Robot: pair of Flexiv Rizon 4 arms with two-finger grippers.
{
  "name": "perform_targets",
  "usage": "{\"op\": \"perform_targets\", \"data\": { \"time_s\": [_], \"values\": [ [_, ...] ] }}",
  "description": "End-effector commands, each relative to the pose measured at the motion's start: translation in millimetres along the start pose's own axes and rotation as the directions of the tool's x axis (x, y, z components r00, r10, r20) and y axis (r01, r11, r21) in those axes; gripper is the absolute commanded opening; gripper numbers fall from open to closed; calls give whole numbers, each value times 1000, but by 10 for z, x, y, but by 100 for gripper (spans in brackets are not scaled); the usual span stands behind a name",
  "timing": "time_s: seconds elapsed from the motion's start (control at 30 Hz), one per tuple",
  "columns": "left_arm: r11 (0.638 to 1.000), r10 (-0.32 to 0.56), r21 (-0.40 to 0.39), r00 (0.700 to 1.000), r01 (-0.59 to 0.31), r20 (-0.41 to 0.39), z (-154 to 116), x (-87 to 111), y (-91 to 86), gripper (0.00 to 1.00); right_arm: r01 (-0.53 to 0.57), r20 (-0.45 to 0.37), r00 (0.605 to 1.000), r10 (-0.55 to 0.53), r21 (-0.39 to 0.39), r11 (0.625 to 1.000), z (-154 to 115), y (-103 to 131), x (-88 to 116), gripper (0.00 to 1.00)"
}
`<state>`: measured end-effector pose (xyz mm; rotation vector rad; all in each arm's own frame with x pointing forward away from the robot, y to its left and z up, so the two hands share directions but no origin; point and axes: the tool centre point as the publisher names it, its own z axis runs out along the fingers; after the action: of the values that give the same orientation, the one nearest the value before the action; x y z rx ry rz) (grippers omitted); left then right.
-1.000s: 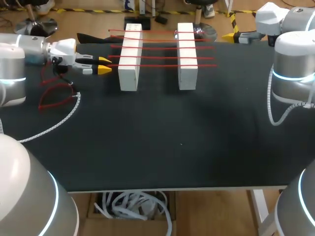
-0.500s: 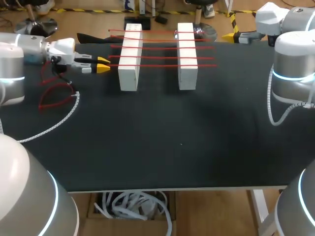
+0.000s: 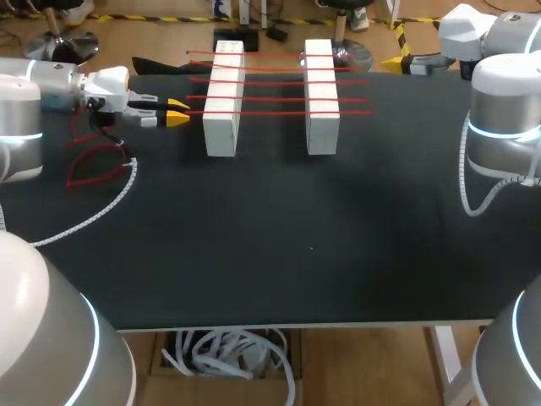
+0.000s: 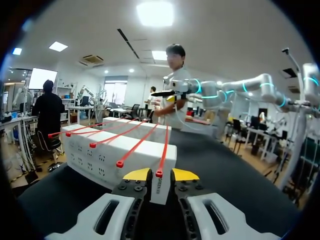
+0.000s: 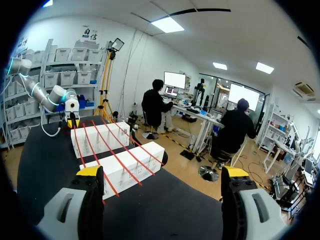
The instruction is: Grab the tape and strap the tape.
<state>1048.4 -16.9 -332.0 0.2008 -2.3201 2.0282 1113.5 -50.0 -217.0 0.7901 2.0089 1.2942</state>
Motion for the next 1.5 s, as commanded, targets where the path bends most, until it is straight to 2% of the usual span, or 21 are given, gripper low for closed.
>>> {"op": "perform_targets", "data": {
  "time_s": [0.03, 0.23, 0.27, 0.3, 0.8, 1.1, 1.5],
  "values": [
    [1000, -1, 3, 1000, 1, 3, 4, -1, 16, 8, 0, -1, 1000, 0, 3, 1000, 1, 4, -2, 100],
    [1000, 0, 4, 1000, 0, 4, 4, -4, 15, 6, 0, -1, 1000, 0, 3, 1000, 1, 4, -2, 100],
    [1000, 0, 4, 1000, 0, 4, 4, -4, 15, 0, 0, -1, 1000, 0, 3, 1000, 1, 4, -2, 100],
    [1000, -1, 5, 1000, 1, 4, 5, -4, 15, 0, 0, -1, 1000, 0, 3, 1000, 1, 4, -2, 100],
    [1000, 14, -17, 1000, -14, -5, -7, 3, -82, 0, 0, -1, 1000, 0, 3, 1000, 1, 4, -2, 100],
    [998, 54, -15, 999, -54, 5, 8, -9, -292, 0, 0, -1, 1000, 0, 3, 1000, 1, 4, -2, 100],
    [989, 143, 39, 990, -143, 5, 16, 54, -783, 0, 0, -1, 1000, 0, 3, 1000, 1, 4, -2, 100]
  ]
}}
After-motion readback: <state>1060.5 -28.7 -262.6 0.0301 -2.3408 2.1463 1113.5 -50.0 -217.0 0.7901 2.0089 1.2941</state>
